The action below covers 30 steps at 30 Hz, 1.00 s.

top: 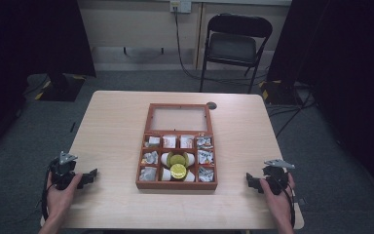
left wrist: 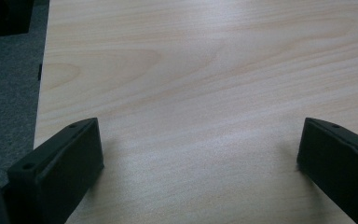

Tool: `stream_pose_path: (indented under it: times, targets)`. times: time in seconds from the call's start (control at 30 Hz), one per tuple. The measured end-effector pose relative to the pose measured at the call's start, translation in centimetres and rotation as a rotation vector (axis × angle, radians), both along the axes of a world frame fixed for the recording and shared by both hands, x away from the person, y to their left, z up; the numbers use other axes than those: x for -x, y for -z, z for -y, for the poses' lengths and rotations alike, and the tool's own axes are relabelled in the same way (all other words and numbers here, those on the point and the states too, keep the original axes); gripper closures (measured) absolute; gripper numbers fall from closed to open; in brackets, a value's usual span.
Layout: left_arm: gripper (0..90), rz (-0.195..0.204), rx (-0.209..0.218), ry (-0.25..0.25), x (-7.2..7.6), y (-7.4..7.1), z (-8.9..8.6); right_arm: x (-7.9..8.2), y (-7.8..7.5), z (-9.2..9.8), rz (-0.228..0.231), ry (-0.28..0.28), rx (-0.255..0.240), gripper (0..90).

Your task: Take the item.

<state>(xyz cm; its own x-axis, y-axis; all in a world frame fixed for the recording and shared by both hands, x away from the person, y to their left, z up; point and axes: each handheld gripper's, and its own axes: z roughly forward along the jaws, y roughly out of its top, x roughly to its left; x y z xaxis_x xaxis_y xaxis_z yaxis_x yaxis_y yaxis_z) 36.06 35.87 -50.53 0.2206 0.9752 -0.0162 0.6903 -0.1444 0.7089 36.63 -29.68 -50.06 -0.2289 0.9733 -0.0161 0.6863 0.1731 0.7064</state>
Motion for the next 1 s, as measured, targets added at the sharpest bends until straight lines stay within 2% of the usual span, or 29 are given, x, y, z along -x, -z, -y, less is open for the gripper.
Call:
stream_pose_path:
  times: [0.13,0.23,0.33,0.37,0.4,0.47,0.5,0.67,0.73,0.77,0.87,0.9,1.0]
  targets:
    - [0.0,0.004,-0.004,-0.015,0.0,0.0,0.2,0.0,0.0,0.0,-0.001,0.001,-0.001,0.0]
    - [2.0,0.006,-0.007,-0.005,0.1,-0.1,0.3,0.0,0.0,0.0,-0.001,0.001,-0.001,0.0]
    - [13.3,0.021,-0.002,0.005,0.2,-0.4,0.4,0.0,0.0,0.0,-0.001,0.001,-0.001,0.0]
    - [17.0,0.025,-0.023,0.0,0.2,-0.5,0.5,0.0,0.0,0.0,-0.001,0.001,-0.001,0.0]
    - [16.5,0.03,-0.047,-0.013,0.2,-0.5,0.6,0.0,0.0,0.0,-0.001,0.001,-0.001,0.0]
    - [18.2,0.033,-0.032,-0.002,0.2,-0.5,0.6,0.0,0.0,0.0,-0.001,0.001,-0.001,0.0]
    - [17.9,0.021,-0.016,0.012,0.1,-0.5,0.7,0.0,0.0,0.0,-0.001,0.001,-0.001,0.0]
    - [19.2,0.024,-0.012,0.037,0.3,-0.8,0.9,0.0,0.0,0.0,-0.001,0.0,-0.002,0.0]
    - [20.6,0.027,-0.028,0.039,0.3,-1.0,1.0,0.0,0.0,0.0,-0.001,0.0,-0.002,0.0]
    - [20.9,0.039,0.0,0.057,0.4,-1.2,1.2,0.0,0.0,0.0,-0.001,0.0,-0.002,0.0]
    - [20.9,0.045,-0.002,0.075,0.5,-1.4,1.4,0.0,0.0,0.0,-0.001,0.0,-0.002,0.0]
    - [21.0,0.061,-0.017,0.101,0.6,-1.5,1.7,0.0,0.0,0.0,0.0,0.0,-0.002,0.0]
    - [21.2,0.07,-0.012,0.122,0.6,-1.8,2.3,0.0,0.0,0.0,-0.001,0.0,-0.002,0.0]
